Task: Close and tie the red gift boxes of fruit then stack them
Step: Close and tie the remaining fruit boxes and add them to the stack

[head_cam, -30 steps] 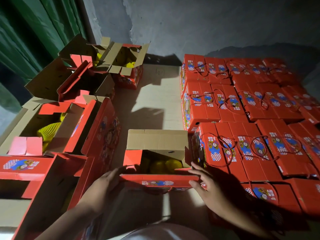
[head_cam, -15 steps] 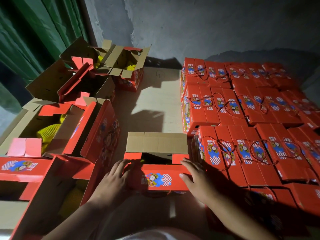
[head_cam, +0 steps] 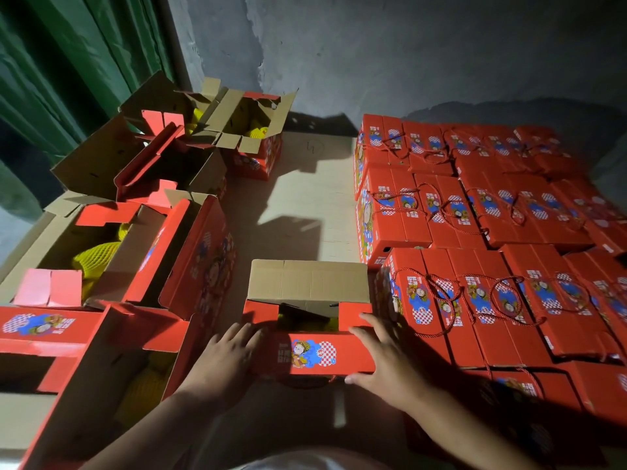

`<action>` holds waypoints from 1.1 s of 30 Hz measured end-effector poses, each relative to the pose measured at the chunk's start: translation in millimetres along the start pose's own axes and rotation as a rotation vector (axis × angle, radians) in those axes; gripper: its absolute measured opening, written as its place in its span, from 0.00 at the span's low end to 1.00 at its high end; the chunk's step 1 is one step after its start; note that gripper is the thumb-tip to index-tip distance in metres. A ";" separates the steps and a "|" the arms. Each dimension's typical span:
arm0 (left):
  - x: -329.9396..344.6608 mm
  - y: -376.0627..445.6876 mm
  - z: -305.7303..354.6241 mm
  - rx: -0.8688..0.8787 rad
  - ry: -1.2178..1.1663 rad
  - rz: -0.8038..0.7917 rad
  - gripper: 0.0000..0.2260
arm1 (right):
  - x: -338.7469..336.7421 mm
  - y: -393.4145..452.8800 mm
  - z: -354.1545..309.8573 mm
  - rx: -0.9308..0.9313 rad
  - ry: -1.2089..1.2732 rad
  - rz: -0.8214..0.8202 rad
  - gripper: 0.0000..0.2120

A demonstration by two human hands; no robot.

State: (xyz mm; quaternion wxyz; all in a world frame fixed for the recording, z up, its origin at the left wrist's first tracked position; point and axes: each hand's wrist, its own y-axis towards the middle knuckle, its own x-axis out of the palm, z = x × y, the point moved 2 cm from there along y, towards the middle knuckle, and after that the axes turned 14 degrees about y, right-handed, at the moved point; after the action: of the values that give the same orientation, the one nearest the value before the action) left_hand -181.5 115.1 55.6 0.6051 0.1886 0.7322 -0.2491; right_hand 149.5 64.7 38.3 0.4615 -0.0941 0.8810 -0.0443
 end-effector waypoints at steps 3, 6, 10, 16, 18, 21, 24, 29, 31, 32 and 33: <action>-3.4 -0.3 1.6 0.003 0.007 -0.008 0.37 | -0.5 0.1 -2.0 0.003 -0.022 -0.003 0.43; -7.1 -2.4 3.7 -0.012 0.026 -0.018 0.36 | -1.8 0.5 -2.2 -0.003 -0.015 -0.011 0.43; -10.5 -3.8 6.6 -0.010 0.042 -0.010 0.35 | -4.0 1.6 -4.2 -0.019 -0.037 -0.018 0.43; -6.3 -6.5 7.8 -0.006 0.008 -0.113 0.37 | -3.7 3.3 -0.8 0.006 -0.004 -0.078 0.44; 4.7 -7.6 8.0 -0.011 -0.053 -0.171 0.36 | -0.4 3.4 2.1 0.015 -0.008 -0.091 0.46; 16.1 -9.8 10.0 -0.028 -0.163 -0.165 0.35 | 10.4 -1.5 9.1 0.055 -0.020 -0.142 0.47; 23.6 -11.1 12.5 -0.060 -0.290 -0.108 0.35 | 19.3 -6.2 12.1 0.072 -0.003 -0.143 0.44; 11.5 2.2 -2.8 -0.136 -0.367 0.113 0.21 | 11.8 1.9 9.2 -0.008 0.025 -0.028 0.30; 4.3 9.1 -10.3 -0.242 -0.436 0.197 0.14 | 1.9 9.7 8.1 -0.015 0.140 0.073 0.29; 3.4 13.9 -13.9 -0.309 -0.496 0.210 0.09 | -1.7 14.8 8.7 0.015 0.191 0.119 0.33; 4.2 19.7 -17.5 -0.385 -0.550 0.204 0.06 | -4.9 20.5 10.0 0.069 0.228 0.160 0.38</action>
State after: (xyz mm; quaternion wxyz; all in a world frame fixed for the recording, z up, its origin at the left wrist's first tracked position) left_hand -184.8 141.3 51.3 0.8261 0.0691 0.5526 -0.0862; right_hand 157.9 85.8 33.2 0.3634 -0.0019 0.9304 -0.0479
